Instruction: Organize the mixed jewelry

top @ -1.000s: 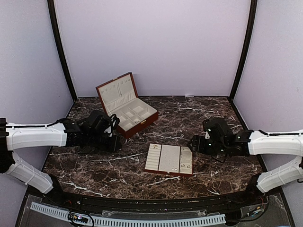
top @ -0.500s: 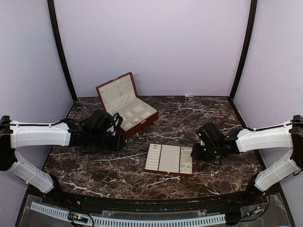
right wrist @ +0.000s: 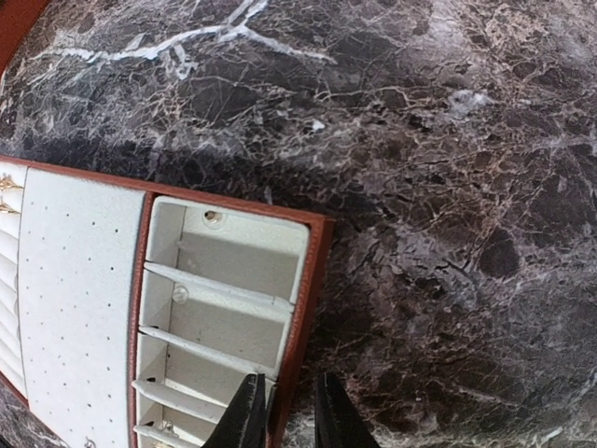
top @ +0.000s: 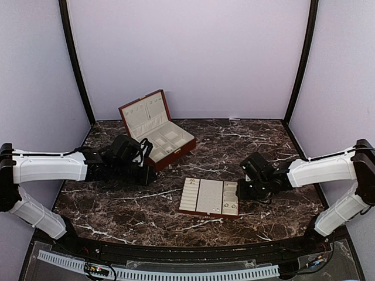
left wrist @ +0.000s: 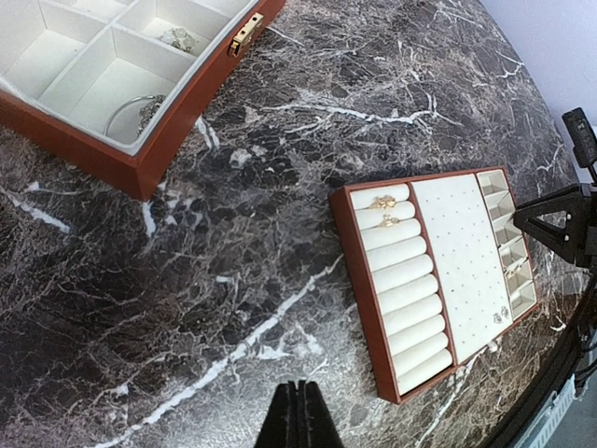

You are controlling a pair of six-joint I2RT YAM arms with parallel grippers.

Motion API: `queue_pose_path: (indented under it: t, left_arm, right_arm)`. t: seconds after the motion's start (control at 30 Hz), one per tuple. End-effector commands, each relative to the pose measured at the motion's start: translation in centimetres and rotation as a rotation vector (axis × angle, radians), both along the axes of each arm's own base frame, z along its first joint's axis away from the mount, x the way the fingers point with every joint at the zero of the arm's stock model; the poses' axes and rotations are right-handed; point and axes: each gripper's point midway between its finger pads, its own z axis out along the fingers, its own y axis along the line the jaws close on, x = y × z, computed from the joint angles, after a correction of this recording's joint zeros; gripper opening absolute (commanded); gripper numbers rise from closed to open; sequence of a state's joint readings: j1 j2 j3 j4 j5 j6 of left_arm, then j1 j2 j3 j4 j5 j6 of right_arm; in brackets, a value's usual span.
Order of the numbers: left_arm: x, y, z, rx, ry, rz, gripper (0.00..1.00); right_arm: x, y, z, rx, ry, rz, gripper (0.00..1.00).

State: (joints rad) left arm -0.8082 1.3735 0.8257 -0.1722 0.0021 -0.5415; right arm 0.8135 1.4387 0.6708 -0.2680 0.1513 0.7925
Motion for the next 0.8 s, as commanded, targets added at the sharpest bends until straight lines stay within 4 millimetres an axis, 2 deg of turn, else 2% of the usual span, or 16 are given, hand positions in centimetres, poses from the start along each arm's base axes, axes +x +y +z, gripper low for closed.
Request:
queue_pose_path:
  t: [0.0, 0.3, 0.43, 0.5, 0.57, 0.63, 0.7, 0.77]
  left_arm:
    - [0.0, 0.0, 0.3, 0.006, -0.035, -0.021, 0.0]
    - [-0.4, 0.0, 0.9, -0.039, -0.064, -0.033, 0.0]
    - [-0.5, -0.2, 0.9, -0.055, -0.072, -0.048, 0.0]
    - [-0.5, -0.4, 0.8, -0.058, -0.074, -0.058, 0.0]
    - [-0.5, -0.8, 1.1, -0.065, -0.077, -0.073, 0.0]
    - [-0.6, -1.3, 1.4, -0.082, -0.065, -0.087, 0.0]
    - [-0.7, -2.1, 1.9, -0.116, -0.04, -0.094, 0.0]
    - [-1.1, -3.1, 2.3, -0.164, 0.002, -0.113, 0.0]
  right_arm:
    - [0.7, 1.3, 0.2, 0.016, -0.016, 0.029, 0.17]
    - [0.2, 4.9, 0.6, 0.016, -0.052, 0.164, 0.1]
    - [-0.1, 7.3, 1.5, 0.057, -0.074, 0.229, 0.1]
    - [0.1, 7.9, 2.1, 0.068, -0.089, 0.231, 0.12]
    - [0.4, 7.5, 2.9, 0.056, -0.106, 0.202, 0.21]
    - [0.8, 6.9, 4.0, 0.047, -0.133, 0.176, 0.35]
    - [0.9, 6.6, 5.3, 0.055, -0.159, 0.162, 0.45]
    - [0.8, 7.0, 6.8, 0.099, -0.182, 0.178, 0.52]
